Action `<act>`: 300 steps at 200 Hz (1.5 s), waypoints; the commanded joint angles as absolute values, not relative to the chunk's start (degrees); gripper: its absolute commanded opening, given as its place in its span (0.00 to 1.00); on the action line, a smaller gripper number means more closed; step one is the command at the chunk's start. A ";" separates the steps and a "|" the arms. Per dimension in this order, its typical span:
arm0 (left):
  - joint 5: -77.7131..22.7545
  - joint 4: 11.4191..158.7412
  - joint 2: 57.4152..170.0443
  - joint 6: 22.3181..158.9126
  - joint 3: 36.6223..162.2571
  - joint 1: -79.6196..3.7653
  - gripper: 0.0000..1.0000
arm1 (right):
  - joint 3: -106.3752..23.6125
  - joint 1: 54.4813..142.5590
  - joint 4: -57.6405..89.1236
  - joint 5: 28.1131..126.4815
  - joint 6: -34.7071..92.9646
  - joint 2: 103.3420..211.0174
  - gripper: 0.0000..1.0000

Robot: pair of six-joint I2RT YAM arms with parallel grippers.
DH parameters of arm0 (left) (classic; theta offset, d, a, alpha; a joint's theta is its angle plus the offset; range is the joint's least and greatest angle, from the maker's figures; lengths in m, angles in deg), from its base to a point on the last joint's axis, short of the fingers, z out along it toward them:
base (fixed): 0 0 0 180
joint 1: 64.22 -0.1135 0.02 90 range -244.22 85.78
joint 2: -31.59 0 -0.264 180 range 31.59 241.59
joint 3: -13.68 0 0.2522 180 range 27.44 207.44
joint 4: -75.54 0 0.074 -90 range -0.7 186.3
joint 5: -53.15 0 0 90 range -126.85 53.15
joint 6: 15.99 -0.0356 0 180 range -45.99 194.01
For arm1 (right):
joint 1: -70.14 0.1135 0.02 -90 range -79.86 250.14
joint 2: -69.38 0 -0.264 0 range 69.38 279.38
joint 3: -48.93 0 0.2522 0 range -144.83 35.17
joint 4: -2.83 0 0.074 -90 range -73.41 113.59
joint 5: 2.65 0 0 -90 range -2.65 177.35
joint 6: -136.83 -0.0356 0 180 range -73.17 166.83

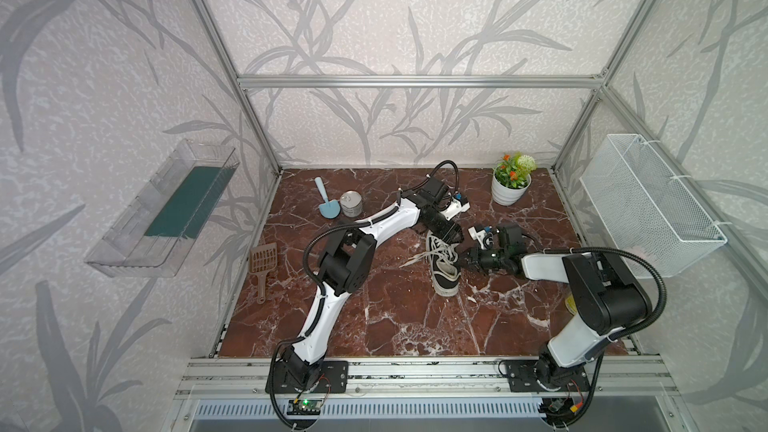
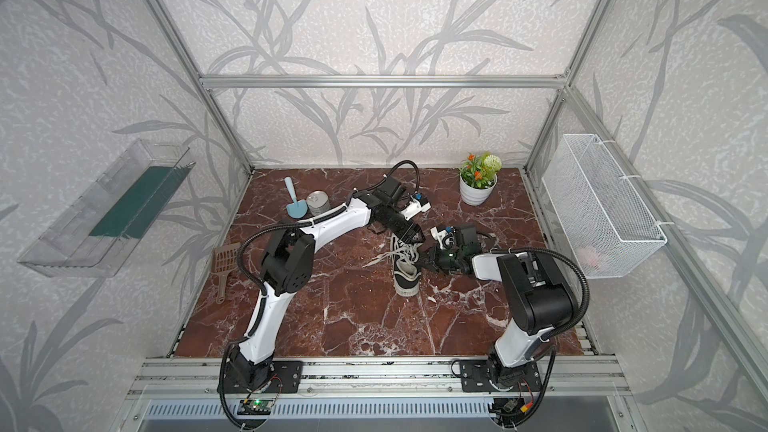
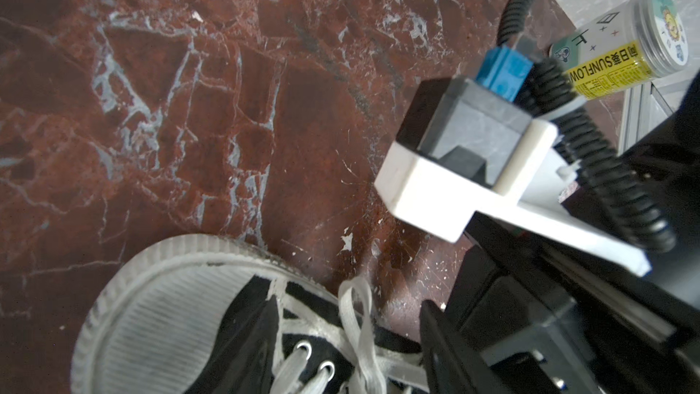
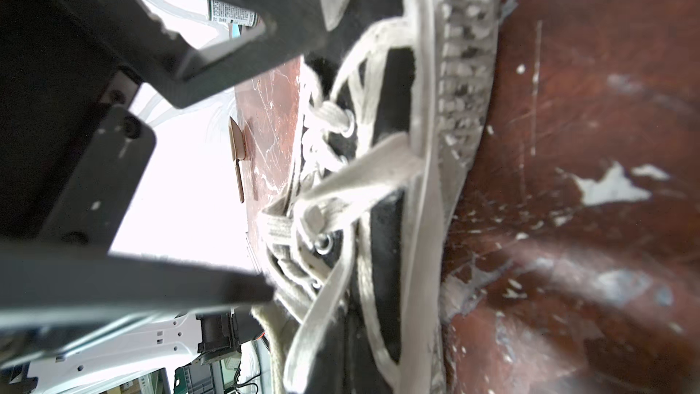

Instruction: Tie the shoes

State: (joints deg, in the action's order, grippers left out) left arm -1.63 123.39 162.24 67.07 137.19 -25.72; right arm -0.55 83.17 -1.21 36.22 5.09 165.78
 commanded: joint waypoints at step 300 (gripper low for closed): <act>4.42 141.65 175.18 60.12 152.74 -25.90 0.37 | 1.49 83.14 -5.26 34.82 7.67 169.49 0.00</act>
State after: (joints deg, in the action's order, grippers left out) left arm 6.33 139.08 173.62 61.28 152.97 -26.44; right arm 0.95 83.15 -4.88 35.34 6.64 166.98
